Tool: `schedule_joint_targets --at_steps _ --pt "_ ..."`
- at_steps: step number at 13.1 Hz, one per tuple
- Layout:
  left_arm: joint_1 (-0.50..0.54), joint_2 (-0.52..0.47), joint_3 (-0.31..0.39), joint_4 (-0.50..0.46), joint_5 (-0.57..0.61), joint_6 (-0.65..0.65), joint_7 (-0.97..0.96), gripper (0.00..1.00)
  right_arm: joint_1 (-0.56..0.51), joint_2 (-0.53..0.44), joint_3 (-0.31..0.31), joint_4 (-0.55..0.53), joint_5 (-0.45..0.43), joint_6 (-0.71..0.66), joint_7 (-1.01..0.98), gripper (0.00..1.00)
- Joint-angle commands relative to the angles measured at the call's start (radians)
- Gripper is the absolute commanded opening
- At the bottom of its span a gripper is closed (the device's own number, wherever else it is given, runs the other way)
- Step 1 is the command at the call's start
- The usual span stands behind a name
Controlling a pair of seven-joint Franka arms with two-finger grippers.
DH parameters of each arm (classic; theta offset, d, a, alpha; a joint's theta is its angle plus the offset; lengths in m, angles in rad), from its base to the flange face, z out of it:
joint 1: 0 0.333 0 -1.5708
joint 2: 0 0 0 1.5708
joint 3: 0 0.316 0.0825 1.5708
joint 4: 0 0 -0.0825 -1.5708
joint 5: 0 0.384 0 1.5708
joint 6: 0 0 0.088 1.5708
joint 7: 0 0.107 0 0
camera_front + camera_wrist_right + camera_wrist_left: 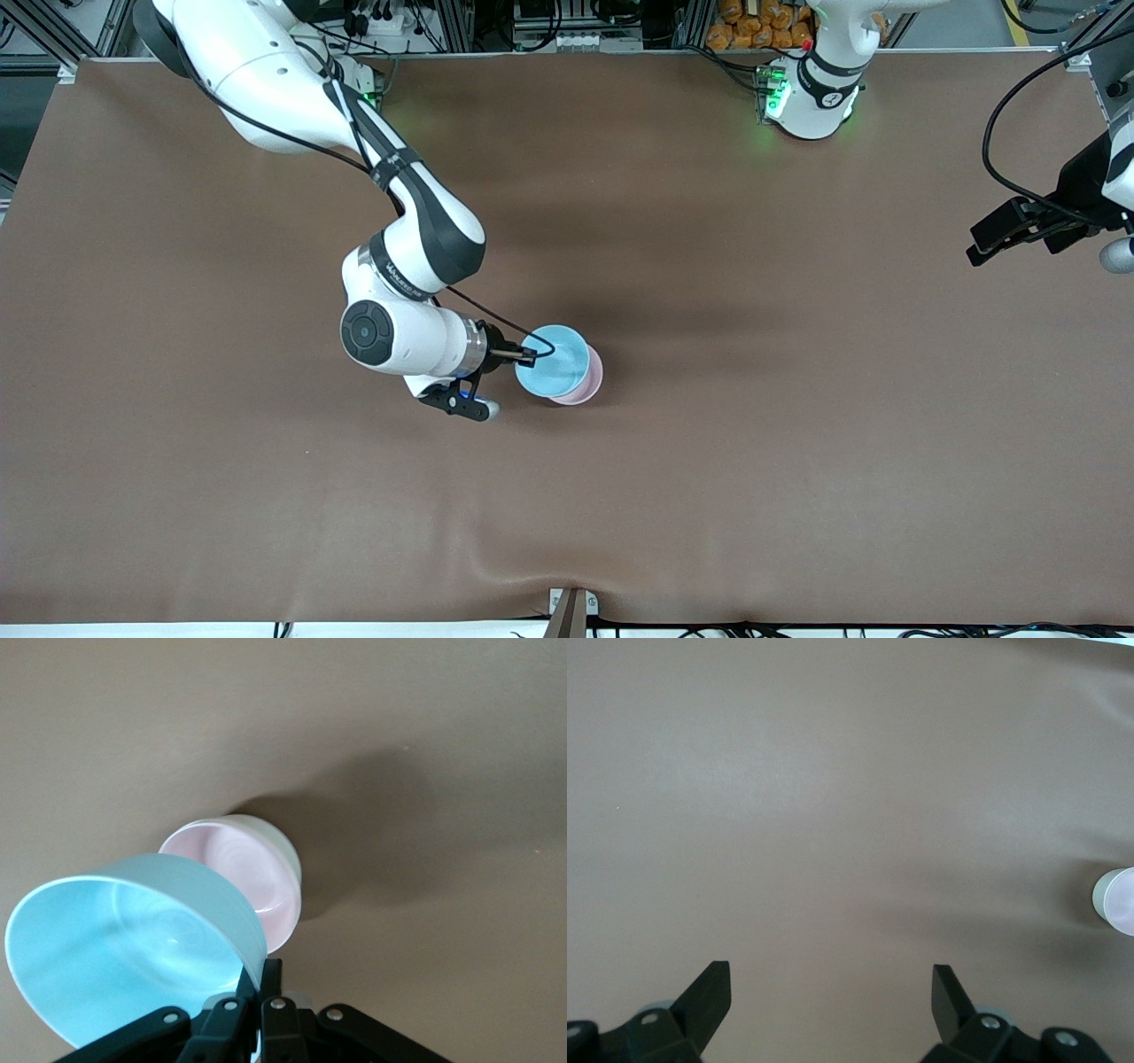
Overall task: Stack pink and blue bowls on white bowl
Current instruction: 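Lower the blue bowl into the pink bowl with the right gripper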
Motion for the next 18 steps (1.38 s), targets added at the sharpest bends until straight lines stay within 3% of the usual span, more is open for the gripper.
schedule_joint_targets --at_steps 1,8,18 --pt "-0.001 0.012 -0.004 0.030 0.006 -0.024 0.021 1.00 0.006 0.031 -0.004 0.013 0.007 0.004 0.060 0.00" --pt "-0.001 0.012 -0.004 0.030 0.001 -0.024 0.070 1.00 0.066 0.084 -0.005 -0.002 0.004 0.118 0.146 0.00" --pt "-0.003 0.010 -0.004 0.028 -0.017 -0.063 0.072 1.00 0.065 0.090 -0.018 -0.030 -0.016 0.115 0.146 0.00"
